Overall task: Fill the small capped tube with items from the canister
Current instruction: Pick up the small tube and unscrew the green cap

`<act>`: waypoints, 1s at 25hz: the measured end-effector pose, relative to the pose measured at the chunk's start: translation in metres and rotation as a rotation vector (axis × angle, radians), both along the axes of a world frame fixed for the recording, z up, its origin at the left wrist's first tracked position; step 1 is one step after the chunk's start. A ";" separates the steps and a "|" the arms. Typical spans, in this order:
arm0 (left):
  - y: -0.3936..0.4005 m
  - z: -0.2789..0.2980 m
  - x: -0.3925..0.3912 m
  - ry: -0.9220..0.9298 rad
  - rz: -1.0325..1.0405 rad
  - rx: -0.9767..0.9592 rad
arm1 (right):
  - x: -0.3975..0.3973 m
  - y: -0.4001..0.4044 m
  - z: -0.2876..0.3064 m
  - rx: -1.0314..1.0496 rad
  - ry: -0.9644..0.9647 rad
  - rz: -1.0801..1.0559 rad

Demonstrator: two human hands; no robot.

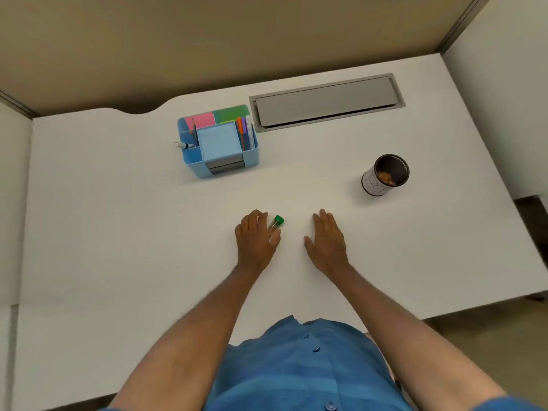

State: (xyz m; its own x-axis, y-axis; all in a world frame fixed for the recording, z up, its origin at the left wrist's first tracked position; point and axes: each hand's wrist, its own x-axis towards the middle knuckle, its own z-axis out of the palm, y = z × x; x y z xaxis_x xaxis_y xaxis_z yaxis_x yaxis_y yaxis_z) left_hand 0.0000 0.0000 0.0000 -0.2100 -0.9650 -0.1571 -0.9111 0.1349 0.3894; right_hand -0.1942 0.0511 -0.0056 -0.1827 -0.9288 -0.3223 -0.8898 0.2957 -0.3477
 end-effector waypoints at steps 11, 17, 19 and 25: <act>-0.007 0.004 -0.004 0.117 0.054 0.174 | 0.003 0.003 -0.003 0.010 0.048 -0.014; -0.010 0.009 -0.002 0.213 0.094 0.229 | 0.006 -0.011 0.011 0.099 -0.091 -0.090; -0.010 0.014 -0.003 0.262 0.081 0.255 | 0.007 -0.020 0.025 0.110 -0.308 -0.126; 0.011 0.033 -0.002 0.441 0.032 0.282 | 0.016 -0.014 0.063 0.012 -0.661 -0.084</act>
